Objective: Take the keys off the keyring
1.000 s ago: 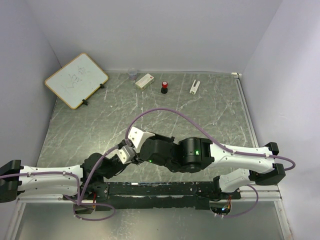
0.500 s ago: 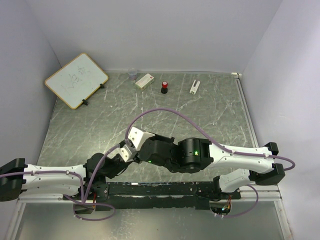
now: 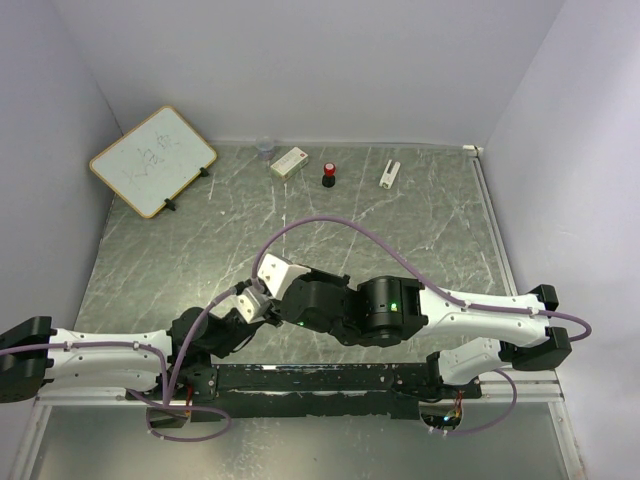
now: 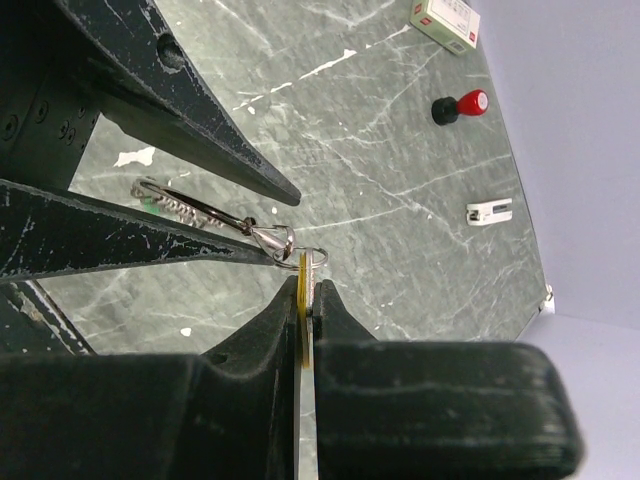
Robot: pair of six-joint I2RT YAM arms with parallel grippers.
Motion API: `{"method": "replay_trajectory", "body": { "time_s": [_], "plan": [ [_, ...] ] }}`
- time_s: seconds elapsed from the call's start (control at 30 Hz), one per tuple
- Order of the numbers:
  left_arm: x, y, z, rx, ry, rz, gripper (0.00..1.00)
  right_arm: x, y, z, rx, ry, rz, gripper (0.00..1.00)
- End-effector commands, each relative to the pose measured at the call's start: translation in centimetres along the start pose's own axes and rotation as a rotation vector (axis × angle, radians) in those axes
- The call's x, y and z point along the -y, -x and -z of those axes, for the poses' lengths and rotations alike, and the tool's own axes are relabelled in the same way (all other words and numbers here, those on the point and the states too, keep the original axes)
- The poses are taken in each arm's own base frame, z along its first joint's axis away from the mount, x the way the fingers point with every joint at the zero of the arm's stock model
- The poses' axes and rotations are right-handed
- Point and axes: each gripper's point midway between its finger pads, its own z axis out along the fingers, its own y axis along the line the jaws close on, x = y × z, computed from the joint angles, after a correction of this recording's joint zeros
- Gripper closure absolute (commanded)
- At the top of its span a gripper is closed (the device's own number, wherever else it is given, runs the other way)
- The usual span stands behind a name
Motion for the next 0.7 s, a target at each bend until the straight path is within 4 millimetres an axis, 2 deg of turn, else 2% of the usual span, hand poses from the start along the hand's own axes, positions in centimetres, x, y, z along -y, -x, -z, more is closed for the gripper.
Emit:
{"method": "replay_trajectory", "body": {
  "time_s": [0.0, 0.23, 0.67],
  "plan": [
    [-0.09, 0.76, 0.09, 0.036, 0.01, 0.034, 0.61, 0.7, 0.37, 0.46, 0.031, -0.019, -0.038, 1.0],
    [-0.09, 0.75, 0.18, 0.041, 0.01, 0.043, 0.64, 0.6, 0.36, 0.4, 0.029, -0.017, -0.038, 1.0],
    [0.18, 1.46, 0.48, 0.077, -0.014, 0.058, 0.54, 0.33, 0.45, 0.29, 0.027, -0.01, -0.037, 1.0]
  ]
}}
